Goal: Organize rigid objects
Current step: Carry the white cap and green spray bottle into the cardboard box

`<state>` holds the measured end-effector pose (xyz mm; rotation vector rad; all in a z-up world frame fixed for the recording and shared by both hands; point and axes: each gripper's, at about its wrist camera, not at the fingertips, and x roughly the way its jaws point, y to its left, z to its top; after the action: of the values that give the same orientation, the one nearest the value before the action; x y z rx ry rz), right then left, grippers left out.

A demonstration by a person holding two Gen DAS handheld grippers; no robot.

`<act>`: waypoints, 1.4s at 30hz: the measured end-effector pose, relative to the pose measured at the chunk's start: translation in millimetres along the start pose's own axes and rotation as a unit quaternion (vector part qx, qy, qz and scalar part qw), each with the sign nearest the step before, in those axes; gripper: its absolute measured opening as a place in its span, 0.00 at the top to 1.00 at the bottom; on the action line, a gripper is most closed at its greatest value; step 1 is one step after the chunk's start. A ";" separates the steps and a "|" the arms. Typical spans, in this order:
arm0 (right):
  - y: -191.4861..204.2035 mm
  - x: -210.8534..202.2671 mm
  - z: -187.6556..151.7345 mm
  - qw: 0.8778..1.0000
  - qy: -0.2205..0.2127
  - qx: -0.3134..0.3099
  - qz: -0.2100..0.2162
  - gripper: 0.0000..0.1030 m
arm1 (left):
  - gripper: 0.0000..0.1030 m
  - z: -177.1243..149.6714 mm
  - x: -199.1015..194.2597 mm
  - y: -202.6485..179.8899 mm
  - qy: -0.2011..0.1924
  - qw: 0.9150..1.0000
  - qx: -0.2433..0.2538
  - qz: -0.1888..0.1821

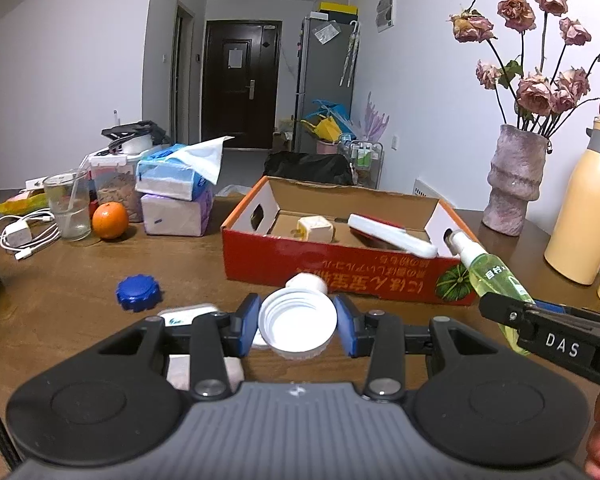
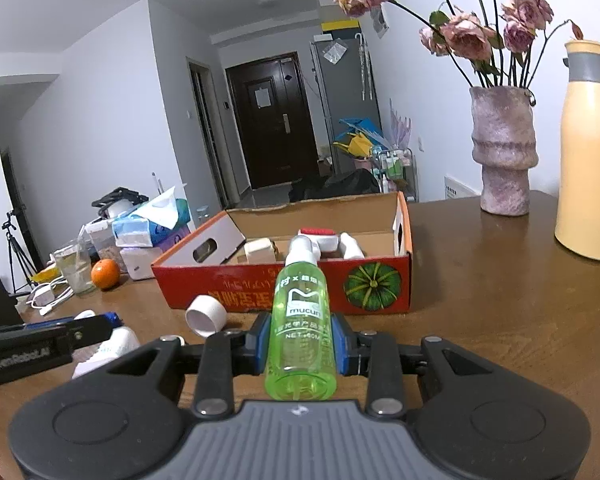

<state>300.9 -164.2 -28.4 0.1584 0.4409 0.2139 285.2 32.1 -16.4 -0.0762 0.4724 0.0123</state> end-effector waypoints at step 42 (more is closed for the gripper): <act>-9.2 105.0 58.8 1.000 -0.028 0.013 -0.002 0.71 | 0.60 77.0 119.4 -18.5 -0.015 0.999 -0.046 0.018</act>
<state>420.9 -154.2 -20.2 0.1883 0.3892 0.2001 427.1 18.9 -1.0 -0.1572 0.4431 0.0701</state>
